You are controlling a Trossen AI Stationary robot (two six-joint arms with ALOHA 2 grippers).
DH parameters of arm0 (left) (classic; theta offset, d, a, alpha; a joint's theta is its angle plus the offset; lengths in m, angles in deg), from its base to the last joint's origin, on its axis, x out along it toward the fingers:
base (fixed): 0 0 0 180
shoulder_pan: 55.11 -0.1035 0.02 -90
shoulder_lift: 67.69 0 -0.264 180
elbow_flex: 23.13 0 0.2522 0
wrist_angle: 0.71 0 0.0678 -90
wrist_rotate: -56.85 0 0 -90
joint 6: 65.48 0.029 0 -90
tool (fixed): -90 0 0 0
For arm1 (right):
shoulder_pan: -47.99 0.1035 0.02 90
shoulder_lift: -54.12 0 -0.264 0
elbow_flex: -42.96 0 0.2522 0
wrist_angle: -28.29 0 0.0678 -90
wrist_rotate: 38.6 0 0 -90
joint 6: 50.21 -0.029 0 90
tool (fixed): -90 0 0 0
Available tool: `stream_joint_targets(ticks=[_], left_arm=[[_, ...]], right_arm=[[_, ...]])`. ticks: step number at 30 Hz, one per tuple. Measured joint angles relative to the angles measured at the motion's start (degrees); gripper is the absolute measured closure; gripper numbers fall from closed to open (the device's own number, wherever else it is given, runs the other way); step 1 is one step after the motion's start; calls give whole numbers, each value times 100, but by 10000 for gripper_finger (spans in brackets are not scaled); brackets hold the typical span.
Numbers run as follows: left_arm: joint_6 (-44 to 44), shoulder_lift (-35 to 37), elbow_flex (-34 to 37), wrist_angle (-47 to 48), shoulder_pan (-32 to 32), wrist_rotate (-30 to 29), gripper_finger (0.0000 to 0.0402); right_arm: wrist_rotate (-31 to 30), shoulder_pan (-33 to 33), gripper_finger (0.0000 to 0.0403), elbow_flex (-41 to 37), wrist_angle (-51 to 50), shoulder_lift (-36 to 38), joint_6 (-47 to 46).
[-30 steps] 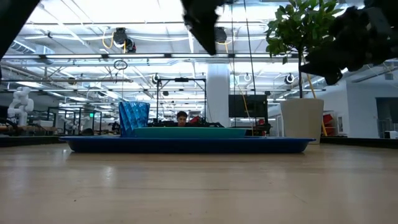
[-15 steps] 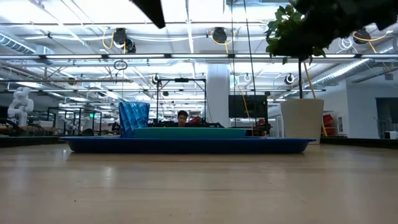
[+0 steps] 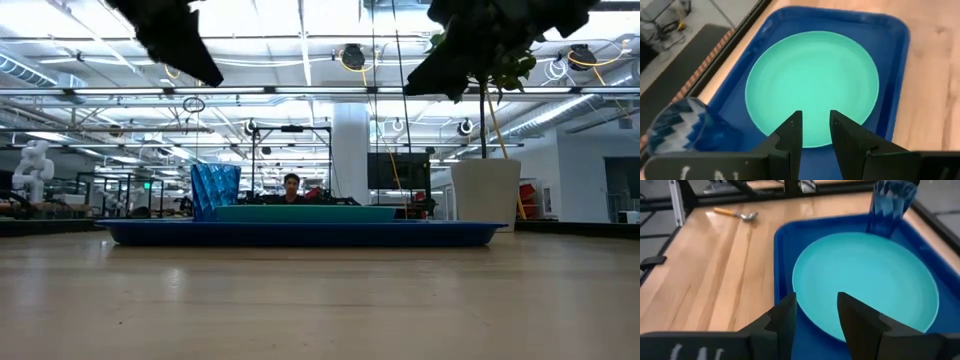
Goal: Pick and place plate/cup/fork/spoon on tray
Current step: Adjust the serving tray
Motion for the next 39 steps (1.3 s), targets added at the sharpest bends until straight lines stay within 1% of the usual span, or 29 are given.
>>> stream_joint_targets(ticks=[3,6,10,13,17,19,24,30,35,39], left_arm=[[194,445,594,-735,0,124,300],[393,763,949,-1207,0,211,300],[474,972,1164,-1389,0,215,300],[478,1002,1251,-1436,0,217,300],[479,981,1298,-1489,0,216,300],[487,979,1323,-1493,0,217,300],[481,979,1345,-1516,0,216,300],[434,977,1345,-1514,34,219,300],[428,974,1345,-1514,102,219,300],[428,974,1345,-1514,138,219,300]], right_arm=[[-1,0,268,327,-648,-264,-117],[0,3,268,726,-1294,-556,-280],[-2,143,268,1118,-2072,-888,-537],[2,318,268,1220,-2462,-1155,-831],[26,570,268,1230,-2629,-1596,-1258],[144,667,268,1230,-2617,-1862,-1387],[188,791,268,1228,-2658,-2396,-1559],[102,859,268,1228,-2510,-2523,-1628],[-335,861,268,1228,-2534,-2567,-1652],[-467,850,268,1228,-2444,-2639,-1598]])
